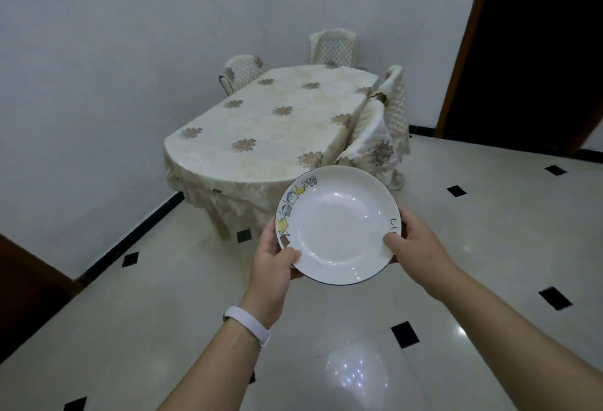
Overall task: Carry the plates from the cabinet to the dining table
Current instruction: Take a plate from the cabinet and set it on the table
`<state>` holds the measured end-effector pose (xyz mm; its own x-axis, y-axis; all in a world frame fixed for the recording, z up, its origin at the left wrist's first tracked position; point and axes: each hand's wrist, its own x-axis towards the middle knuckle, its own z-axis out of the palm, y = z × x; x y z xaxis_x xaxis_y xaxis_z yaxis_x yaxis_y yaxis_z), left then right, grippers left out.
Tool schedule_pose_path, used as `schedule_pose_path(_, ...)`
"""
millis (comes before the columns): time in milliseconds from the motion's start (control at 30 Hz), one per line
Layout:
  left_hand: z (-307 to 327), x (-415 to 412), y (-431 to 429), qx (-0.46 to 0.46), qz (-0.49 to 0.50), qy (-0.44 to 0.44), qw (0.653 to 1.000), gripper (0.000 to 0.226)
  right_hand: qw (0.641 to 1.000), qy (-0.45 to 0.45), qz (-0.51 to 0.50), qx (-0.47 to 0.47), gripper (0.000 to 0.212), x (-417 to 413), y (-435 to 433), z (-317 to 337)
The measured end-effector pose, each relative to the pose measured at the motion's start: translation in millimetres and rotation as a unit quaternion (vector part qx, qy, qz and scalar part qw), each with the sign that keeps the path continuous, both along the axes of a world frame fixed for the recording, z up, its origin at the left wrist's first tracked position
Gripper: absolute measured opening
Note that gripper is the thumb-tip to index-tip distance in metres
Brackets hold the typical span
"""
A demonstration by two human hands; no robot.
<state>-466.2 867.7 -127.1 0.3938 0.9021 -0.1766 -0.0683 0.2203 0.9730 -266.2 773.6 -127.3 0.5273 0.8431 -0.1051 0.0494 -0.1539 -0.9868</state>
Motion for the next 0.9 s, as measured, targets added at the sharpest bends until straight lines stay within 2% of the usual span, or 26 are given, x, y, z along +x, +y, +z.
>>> schedule_pose_path(200, 14, 104, 12, -0.004, -0.048, -0.022, 0.999, 0.071, 0.998, 0.013, -0.062, 0.013, 0.049, 90, -11, 13)
schedule_pose_path(467, 14, 196, 39, 0.004, -0.118, -0.010, 0.993, 0.070, 0.991, 0.020, -0.134, 0.012, 0.049, 162, -11, 6)
schedule_pose_path(700, -6, 253, 98, -0.017, -0.134, -0.009, 0.991, 0.069, 0.988, 0.016, -0.157, -0.007, 0.050, 210, 37, -10)
schedule_pose_path(900, -15, 314, 182, -0.021, -0.166, -0.023, 0.986, 0.069, 0.983, 0.014, -0.183, -0.022, 0.051, 264, 114, -14)
